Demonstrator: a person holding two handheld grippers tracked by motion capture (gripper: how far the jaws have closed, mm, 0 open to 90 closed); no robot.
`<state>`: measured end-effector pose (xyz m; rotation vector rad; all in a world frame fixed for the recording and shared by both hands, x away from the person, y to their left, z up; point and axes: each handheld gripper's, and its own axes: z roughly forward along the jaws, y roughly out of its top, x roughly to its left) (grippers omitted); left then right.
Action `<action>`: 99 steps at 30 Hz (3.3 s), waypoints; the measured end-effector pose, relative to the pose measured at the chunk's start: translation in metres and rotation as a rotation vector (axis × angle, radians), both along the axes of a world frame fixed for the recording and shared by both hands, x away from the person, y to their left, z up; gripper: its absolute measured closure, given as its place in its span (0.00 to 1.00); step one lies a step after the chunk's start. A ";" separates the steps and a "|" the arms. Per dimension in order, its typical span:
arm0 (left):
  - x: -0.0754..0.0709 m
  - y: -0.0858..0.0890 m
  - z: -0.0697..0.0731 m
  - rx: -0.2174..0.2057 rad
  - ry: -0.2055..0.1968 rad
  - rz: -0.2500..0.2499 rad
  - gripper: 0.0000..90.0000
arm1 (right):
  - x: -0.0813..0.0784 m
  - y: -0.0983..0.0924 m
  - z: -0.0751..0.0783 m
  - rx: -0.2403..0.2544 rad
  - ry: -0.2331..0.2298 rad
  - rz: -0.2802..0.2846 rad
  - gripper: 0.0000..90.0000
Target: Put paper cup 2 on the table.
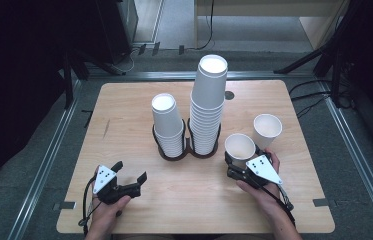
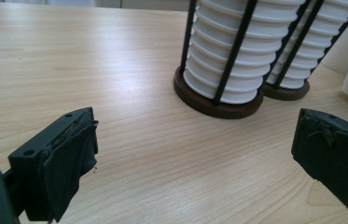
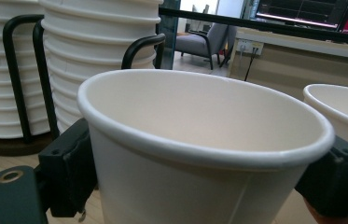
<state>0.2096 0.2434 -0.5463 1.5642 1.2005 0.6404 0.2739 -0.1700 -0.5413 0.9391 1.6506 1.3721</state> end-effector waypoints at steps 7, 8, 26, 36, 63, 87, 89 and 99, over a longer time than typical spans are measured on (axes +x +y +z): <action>0.002 0.004 -0.002 -0.004 0.011 0.014 0.01 | 0.002 -0.003 -0.004 0.018 0.046 -0.010 0.13; 0.002 0.004 -0.002 -0.003 0.012 0.013 0.01 | 0.003 -0.003 -0.003 0.024 0.052 -0.006 0.13; 0.004 0.003 -0.003 -0.008 0.021 0.017 0.01 | -0.004 -0.009 -0.001 0.017 0.124 -0.027 0.10; 0.004 0.005 -0.003 -0.013 0.020 0.026 0.01 | -0.006 -0.009 0.001 -0.018 0.138 0.006 0.00; 0.001 0.013 -0.001 -0.024 0.016 0.046 0.01 | -0.029 -0.033 0.018 -0.037 0.116 0.025 0.00; 0.002 0.026 -0.003 0.012 0.018 0.105 0.01 | -0.028 -0.125 0.009 0.000 0.142 -0.202 0.00; 0.002 0.028 -0.004 0.022 0.022 0.111 0.01 | -0.027 -0.133 0.006 -0.017 0.147 -0.227 0.00; 0.003 0.052 -0.005 -0.012 0.016 0.173 0.01 | -0.023 -0.158 0.000 0.000 0.181 -0.305 0.00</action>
